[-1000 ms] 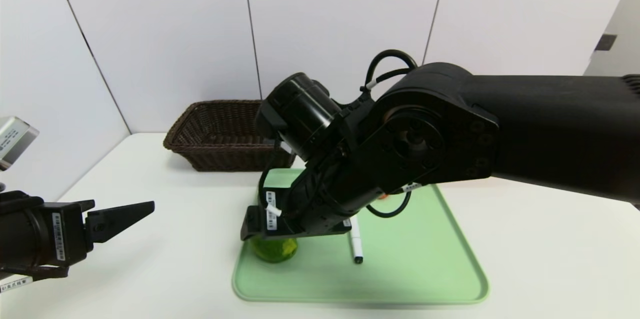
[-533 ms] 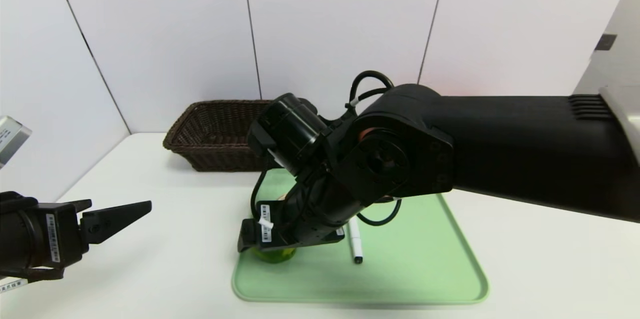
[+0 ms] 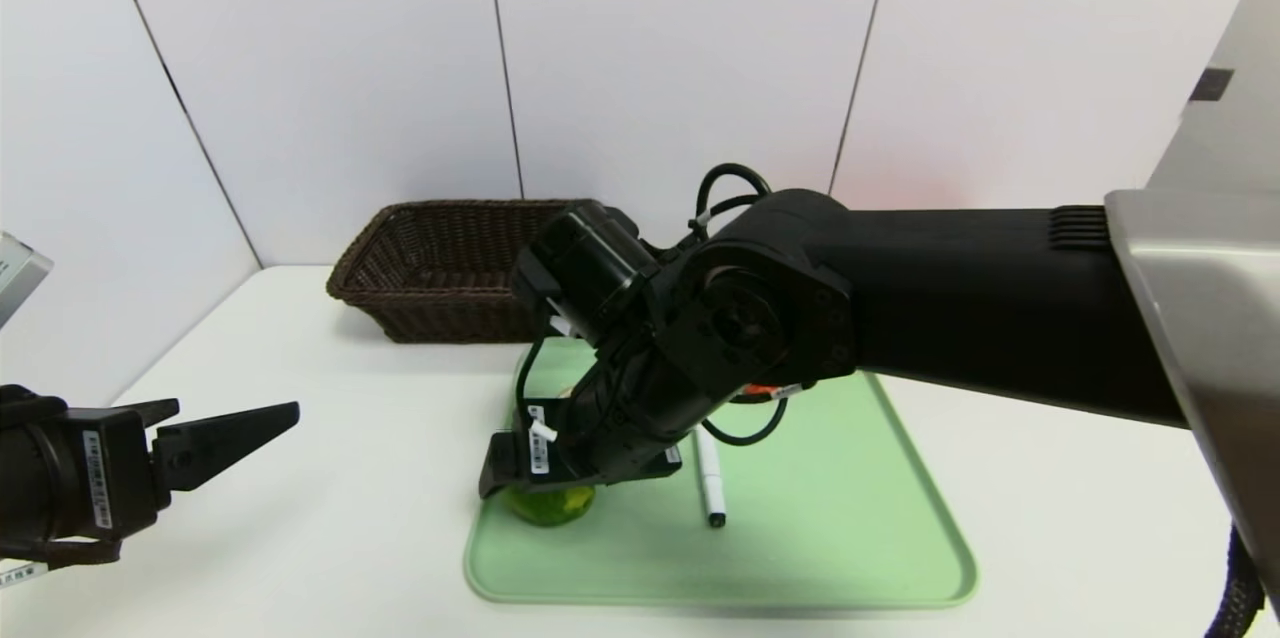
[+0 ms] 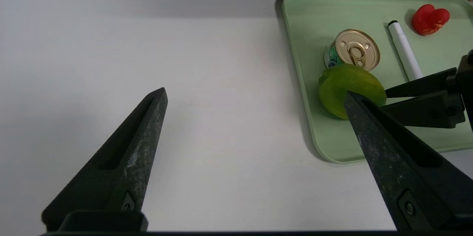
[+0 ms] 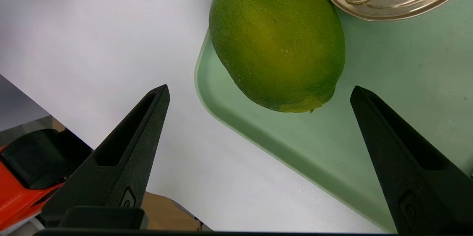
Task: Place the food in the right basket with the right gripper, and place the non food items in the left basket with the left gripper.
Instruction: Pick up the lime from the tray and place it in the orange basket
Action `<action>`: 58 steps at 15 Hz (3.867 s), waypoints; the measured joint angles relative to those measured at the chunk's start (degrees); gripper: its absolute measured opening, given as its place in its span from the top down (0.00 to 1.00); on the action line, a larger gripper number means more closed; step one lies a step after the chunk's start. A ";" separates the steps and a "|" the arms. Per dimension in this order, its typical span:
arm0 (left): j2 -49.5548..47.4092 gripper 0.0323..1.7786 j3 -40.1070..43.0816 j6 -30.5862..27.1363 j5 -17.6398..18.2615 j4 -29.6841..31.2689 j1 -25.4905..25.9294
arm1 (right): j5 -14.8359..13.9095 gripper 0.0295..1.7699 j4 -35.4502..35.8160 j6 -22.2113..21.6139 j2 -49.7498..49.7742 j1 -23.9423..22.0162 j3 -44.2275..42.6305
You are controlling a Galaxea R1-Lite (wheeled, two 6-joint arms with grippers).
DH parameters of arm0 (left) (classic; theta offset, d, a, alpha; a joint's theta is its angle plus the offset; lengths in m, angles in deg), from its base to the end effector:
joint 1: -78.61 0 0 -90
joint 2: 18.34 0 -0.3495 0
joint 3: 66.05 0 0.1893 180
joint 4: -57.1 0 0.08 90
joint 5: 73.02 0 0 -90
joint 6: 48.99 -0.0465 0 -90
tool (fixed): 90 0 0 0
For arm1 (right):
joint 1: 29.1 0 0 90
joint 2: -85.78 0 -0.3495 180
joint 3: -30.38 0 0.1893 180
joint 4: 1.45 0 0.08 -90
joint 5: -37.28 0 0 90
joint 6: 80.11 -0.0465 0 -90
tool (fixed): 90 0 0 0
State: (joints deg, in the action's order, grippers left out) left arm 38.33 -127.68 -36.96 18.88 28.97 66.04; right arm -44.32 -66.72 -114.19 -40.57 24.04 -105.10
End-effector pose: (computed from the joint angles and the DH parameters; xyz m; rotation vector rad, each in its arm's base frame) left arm 0.1098 -0.0261 0.2586 -0.1683 0.4281 -0.2057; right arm 0.2731 0.3755 0.2069 0.1102 1.1860 0.6578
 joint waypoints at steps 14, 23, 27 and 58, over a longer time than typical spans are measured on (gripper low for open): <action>-0.67 0.05 0.46 0.00 0.10 0.00 0.00 | 0.88 0.04 6.78 0.32 -3.91 -0.20 -0.09; -0.56 0.05 0.37 0.00 0.11 0.00 0.00 | 0.91 0.04 7.72 0.68 -4.60 -0.24 -0.09; -0.52 0.05 0.37 0.01 0.10 0.00 0.01 | 0.09 0.04 7.74 2.01 -4.96 -0.17 -0.09; -0.52 0.05 1.35 -0.10 0.29 0.01 -0.02 | -1.54 0.03 8.73 2.89 -5.45 -0.88 0.00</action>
State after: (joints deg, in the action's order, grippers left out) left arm 37.81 -126.33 -37.06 19.17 28.98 66.02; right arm -45.86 -57.99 -111.30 -46.02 23.16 -105.10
